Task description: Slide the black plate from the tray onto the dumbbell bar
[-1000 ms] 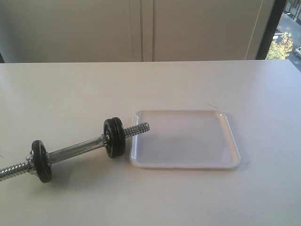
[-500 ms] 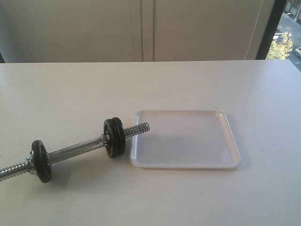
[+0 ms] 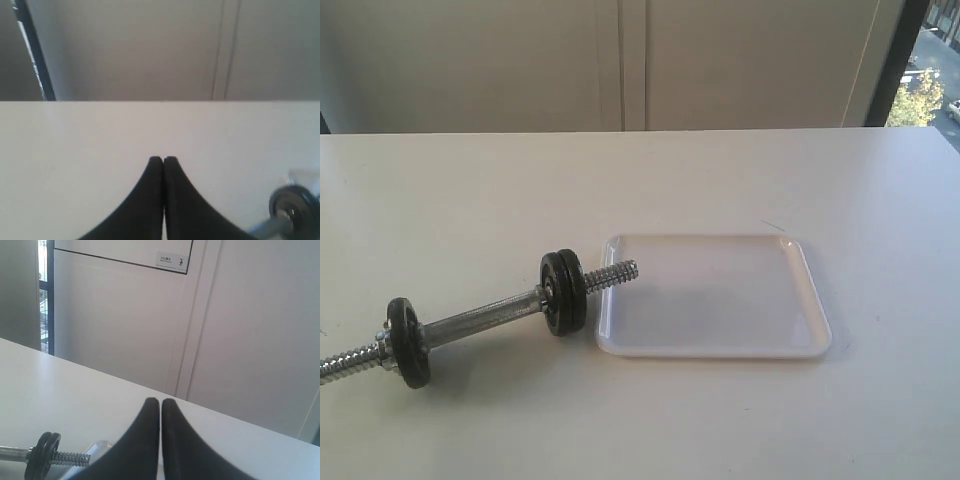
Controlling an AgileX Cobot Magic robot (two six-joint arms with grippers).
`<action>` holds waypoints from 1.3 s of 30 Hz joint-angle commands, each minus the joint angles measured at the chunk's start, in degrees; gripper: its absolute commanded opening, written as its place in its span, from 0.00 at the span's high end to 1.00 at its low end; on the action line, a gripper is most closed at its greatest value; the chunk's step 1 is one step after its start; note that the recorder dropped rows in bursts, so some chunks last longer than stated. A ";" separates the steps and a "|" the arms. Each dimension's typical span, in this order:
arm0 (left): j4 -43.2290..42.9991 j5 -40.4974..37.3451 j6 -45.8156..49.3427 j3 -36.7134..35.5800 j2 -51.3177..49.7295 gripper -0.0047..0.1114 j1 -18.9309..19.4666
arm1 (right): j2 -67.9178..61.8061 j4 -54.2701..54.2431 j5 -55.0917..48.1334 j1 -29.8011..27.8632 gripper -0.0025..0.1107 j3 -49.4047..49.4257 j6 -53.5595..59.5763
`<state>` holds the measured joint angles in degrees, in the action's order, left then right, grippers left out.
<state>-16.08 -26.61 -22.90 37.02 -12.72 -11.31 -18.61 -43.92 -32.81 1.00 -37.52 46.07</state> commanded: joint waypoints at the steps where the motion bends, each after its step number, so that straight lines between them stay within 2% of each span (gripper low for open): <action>1: 4.49 10.37 -0.85 -3.92 3.35 0.96 5.34 | 0.26 0.08 -0.13 -0.40 0.96 0.33 -0.37; 4: 4.49 19.14 -0.85 -11.35 7.99 0.96 5.34 | 0.26 0.08 -0.13 -0.40 0.96 0.33 -0.37; 7: 4.49 24.27 -0.93 -17.26 11.94 0.96 5.34 | 0.26 0.08 -0.13 -0.40 0.96 0.33 -0.37; 13: 6.29 36.65 -2.58 -24.82 12.72 0.96 5.50 | 0.68 0.08 -0.26 -0.40 0.96 0.33 -0.37; 21: 13.58 40.83 -7.40 -25.60 12.72 0.96 5.50 | 0.79 0.08 -0.26 -0.40 0.96 0.33 -0.37; 24: 19.80 44.20 -13.60 -25.60 12.72 0.96 5.50 | 0.79 0.08 -0.26 -0.40 0.96 0.33 -0.37; 26: 24.96 45.14 -14.55 -25.60 12.72 0.96 5.50 | 0.79 0.08 -0.26 -0.40 0.96 0.33 -0.37; 29: 33.10 46.20 -7.34 -26.35 12.72 0.96 5.50 | 0.75 0.08 -0.16 -0.40 0.96 0.33 -0.37; 32: 30.66 48.41 4.76 -29.32 12.72 0.96 5.50 | 0.75 0.08 -0.16 -0.40 0.96 0.33 -0.37; 36: 28.88 47.03 17.29 -36.44 12.72 0.96 5.50 | 0.75 0.08 -0.16 -0.40 0.96 0.33 -0.37; 37: 29.58 45.81 19.28 -37.02 12.72 0.96 5.50 | 0.75 0.08 -0.16 -0.40 0.96 0.33 -0.37; 38: 29.92 41.33 21.38 -37.02 12.72 0.96 5.50 | 0.75 0.08 -0.16 -0.40 0.96 0.33 -0.37; 39: 29.81 32.67 24.20 -37.02 12.72 0.96 5.50 | 0.75 0.08 -0.16 -0.40 0.96 0.33 -0.37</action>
<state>13.11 17.97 -6.55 1.08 -0.37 -6.03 -18.14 -43.80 -32.81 1.00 -37.52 46.07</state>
